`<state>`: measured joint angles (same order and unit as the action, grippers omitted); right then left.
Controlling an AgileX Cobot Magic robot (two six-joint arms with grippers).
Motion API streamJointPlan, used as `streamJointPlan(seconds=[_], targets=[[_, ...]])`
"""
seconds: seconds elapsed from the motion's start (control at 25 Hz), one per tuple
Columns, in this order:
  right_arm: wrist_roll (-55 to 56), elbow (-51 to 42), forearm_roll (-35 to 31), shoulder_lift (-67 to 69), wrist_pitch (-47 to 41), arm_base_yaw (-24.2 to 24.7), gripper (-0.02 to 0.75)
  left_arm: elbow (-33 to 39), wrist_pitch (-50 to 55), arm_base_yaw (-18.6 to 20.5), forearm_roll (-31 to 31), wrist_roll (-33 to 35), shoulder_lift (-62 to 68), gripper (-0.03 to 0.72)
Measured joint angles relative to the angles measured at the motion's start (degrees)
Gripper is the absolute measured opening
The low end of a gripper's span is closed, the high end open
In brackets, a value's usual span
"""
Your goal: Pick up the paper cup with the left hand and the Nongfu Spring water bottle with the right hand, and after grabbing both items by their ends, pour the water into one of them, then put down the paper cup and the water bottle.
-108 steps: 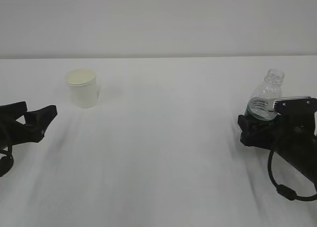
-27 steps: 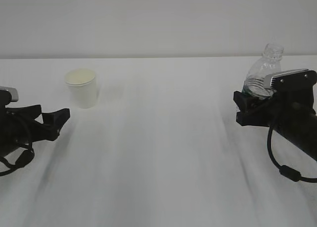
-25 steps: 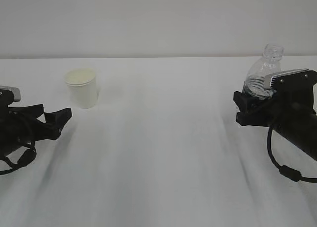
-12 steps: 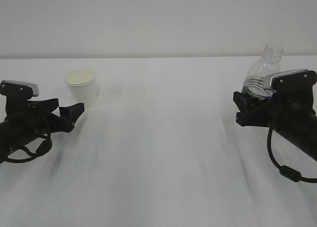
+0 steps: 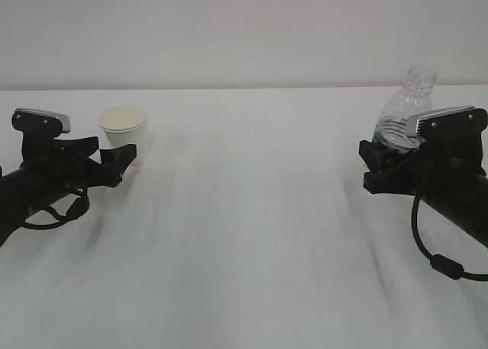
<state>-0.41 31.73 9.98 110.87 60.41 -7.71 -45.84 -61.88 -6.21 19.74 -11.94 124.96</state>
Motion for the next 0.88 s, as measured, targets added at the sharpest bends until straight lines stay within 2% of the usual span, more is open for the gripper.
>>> streamJointPlan(seconds=[0.88], targets=[[0.0, -0.1, 0.0, 0.0, 1.3, 0.0, 0.452, -8.7, 4.1, 0.0, 1.5, -2.5, 6.0, 0.596]])
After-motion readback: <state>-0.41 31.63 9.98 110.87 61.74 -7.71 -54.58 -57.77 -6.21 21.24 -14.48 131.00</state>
